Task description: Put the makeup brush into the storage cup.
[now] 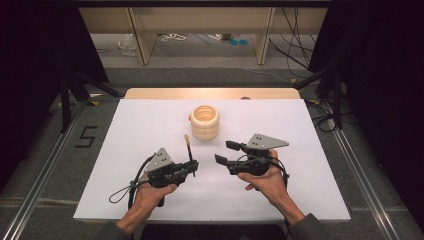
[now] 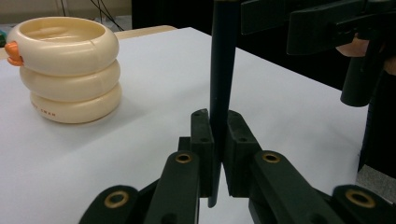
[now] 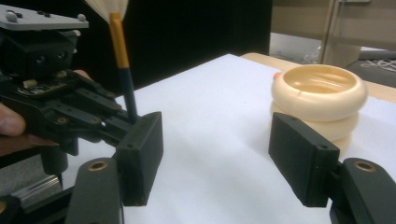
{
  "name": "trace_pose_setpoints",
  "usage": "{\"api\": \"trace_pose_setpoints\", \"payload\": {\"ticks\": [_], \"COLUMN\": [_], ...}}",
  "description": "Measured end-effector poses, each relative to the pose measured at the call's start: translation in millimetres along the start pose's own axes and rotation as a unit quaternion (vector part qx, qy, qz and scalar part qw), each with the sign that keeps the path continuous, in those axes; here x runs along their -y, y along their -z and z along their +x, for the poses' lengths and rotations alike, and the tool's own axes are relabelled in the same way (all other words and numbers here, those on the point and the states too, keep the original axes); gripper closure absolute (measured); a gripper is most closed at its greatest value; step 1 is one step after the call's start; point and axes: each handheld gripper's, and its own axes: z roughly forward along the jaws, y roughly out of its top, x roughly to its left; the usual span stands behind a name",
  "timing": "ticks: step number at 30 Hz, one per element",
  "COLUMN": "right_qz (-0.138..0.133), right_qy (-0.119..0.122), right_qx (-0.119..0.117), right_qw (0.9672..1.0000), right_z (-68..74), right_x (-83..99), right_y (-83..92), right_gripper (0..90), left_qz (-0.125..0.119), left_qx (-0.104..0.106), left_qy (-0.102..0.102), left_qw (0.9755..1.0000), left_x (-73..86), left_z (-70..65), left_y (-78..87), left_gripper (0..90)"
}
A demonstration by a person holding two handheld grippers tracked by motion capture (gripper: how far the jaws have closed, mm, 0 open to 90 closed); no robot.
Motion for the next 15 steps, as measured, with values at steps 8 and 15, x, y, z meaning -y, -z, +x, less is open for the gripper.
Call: {"api": "trace_pose_setpoints", "payload": {"ticks": [8,15], "right_qz": [0.001,0.003], "right_qy": [-0.002,-0.002], "right_qx": [0.019,0.038], "right_qw": [0.9998,0.9993], "right_z": [-6.5,-11.6], "right_x": [5.6,12.0], "right_y": [8.2,18.1], "right_gripper": [32.5,31.6], "left_qz": [0.0,0.001], "left_qx": [0.0,-0.003], "left_qy": [0.001,-0.002], "left_qw": [1.0,1.0], "left_x": [-0.1,-1.4], "left_z": [1.3,3.5], "left_y": [0.7,2.2], "left_gripper": [83.7,83.7]}}
